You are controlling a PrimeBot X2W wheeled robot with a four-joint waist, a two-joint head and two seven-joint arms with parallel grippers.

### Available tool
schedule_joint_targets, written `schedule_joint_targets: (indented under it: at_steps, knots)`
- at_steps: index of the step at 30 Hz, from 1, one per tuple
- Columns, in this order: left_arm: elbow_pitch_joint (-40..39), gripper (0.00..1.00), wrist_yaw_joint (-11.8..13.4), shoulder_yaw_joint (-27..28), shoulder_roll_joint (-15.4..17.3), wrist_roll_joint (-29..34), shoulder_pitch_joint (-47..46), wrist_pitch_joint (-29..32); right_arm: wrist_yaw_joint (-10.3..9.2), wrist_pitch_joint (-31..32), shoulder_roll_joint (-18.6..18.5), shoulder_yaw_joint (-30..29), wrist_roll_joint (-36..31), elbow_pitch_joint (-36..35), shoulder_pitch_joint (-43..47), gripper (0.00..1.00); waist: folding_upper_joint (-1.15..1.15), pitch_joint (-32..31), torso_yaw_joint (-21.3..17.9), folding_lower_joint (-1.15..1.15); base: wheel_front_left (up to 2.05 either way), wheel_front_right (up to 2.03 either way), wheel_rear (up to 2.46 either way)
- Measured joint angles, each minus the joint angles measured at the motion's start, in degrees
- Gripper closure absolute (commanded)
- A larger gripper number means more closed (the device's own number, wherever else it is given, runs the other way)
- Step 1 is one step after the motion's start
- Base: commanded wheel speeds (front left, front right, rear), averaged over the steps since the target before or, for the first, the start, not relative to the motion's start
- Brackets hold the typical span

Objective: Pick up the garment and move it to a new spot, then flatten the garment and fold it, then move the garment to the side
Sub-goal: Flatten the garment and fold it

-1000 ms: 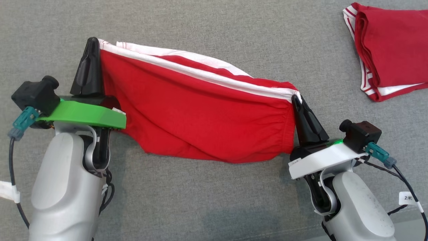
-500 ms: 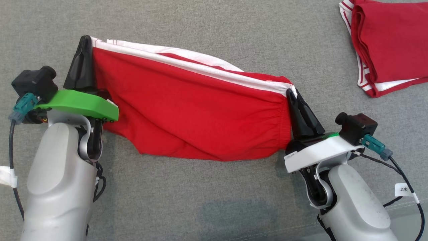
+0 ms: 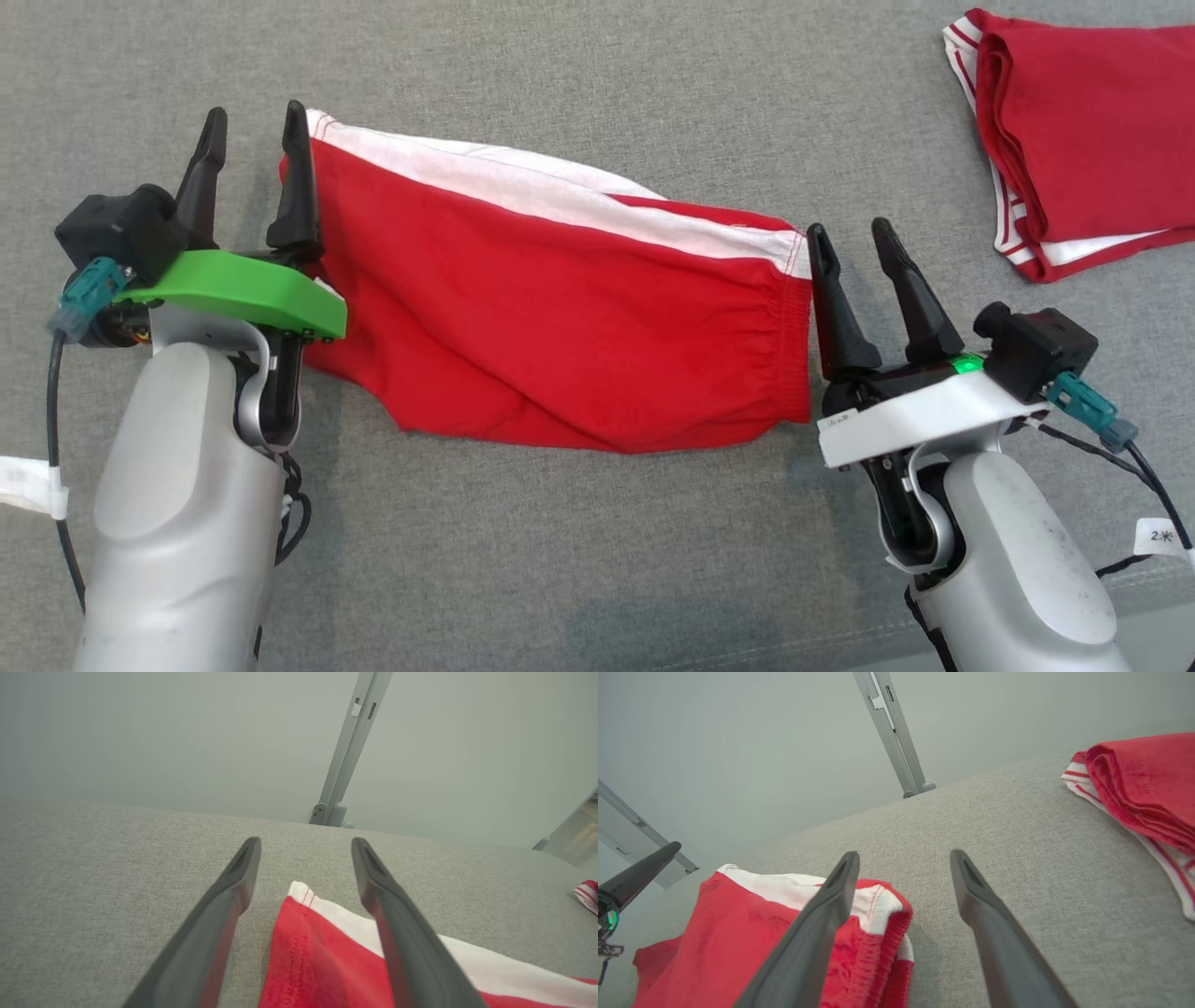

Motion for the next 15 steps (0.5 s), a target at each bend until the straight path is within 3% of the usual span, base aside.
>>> schedule_joint_targets:
  at_steps: [9,15]
  knots:
    - [4.5,0.00,0.0,-4.6,2.1,-4.9,3.7,0.0,0.00,0.0,0.0,-5.2,-2.0,-3.3,4.5,0.00,0.00,-3.2,1.2,0.00,0.00,0.00,0.00]
    - [8.2,0.00,0.0,-9.7,5.0,-9.2,4.4,5.8,0.00,0.0,0.0,-7.5,-2.5,-4.1,7.2,0.00,0.00,-6.0,1.9,0.00,0.00,0.00,0.00]
